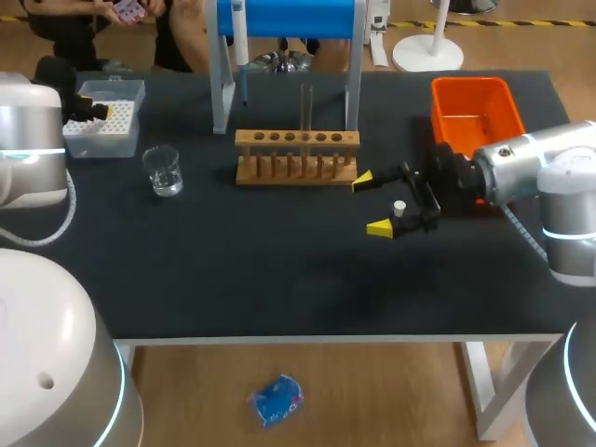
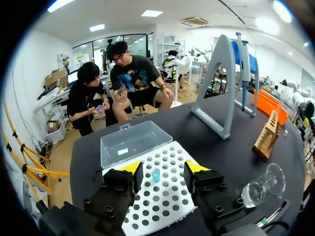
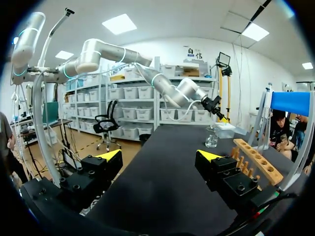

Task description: Invert the test tube, pick up the pipette, mount the tip to pipette, aspirate from beaker and dispense into the tube, eject the tip, return the pipette, and cap with the stopper.

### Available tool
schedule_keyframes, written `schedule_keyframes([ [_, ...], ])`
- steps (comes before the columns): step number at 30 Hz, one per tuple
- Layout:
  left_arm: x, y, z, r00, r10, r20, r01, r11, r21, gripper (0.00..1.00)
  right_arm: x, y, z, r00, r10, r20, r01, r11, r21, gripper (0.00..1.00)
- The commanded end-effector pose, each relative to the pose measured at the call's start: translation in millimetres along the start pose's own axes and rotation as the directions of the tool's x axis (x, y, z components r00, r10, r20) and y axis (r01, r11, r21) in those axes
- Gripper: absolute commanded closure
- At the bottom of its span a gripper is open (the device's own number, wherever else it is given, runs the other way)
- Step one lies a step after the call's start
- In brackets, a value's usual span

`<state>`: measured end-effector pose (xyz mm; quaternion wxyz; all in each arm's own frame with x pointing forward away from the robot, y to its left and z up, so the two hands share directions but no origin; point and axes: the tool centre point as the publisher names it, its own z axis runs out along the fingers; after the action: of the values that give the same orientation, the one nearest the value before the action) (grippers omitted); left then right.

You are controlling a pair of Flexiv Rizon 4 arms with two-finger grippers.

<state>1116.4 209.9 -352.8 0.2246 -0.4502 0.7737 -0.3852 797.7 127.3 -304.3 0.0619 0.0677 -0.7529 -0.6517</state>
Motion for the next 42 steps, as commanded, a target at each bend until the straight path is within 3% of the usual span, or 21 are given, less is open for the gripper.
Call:
schedule_keyframes([
  [1, -2.3, -1.8, 4, 1.000, -0.003, -0.005, 0.003, 1.000, -0.010, 0.51, 1, 0, 0, 1.000, -0.001, 0.001, 0.001, 1.000, 0.001, 0.00],
  [22, -2.3, 6.0, 9, 1.000, -0.023, 0.001, 0.023, 0.999, -0.027, 0.62, 1, 0, 0, 1.000, -0.001, 0.001, 0.001, 1.000, 0.001, 0.00],
  [24, -2.4, 6.3, 9, 1.000, -0.025, 0.002, 0.025, 0.999, -0.027, 0.69, 1, 0, 0, 1.000, -0.001, 0.001, 0.001, 1.000, 0.001, 0.00],
  [28, -2.9, 7.2, 9, 1.000, -0.028, 0.002, 0.028, 0.999, -0.025, 0.64, 1, 0, 0, 1.000, -0.001, 0.001, 0.001, 1.000, 0.001, 0.00],
  [42, -5.1, 8.0, 13, 1.000, -0.029, 0.005, 0.029, 0.999, -0.016, 0.70, 1, 0, 0, 1.000, -0.001, 0.001, 0.001, 1.000, 0.001, 0.00],
])
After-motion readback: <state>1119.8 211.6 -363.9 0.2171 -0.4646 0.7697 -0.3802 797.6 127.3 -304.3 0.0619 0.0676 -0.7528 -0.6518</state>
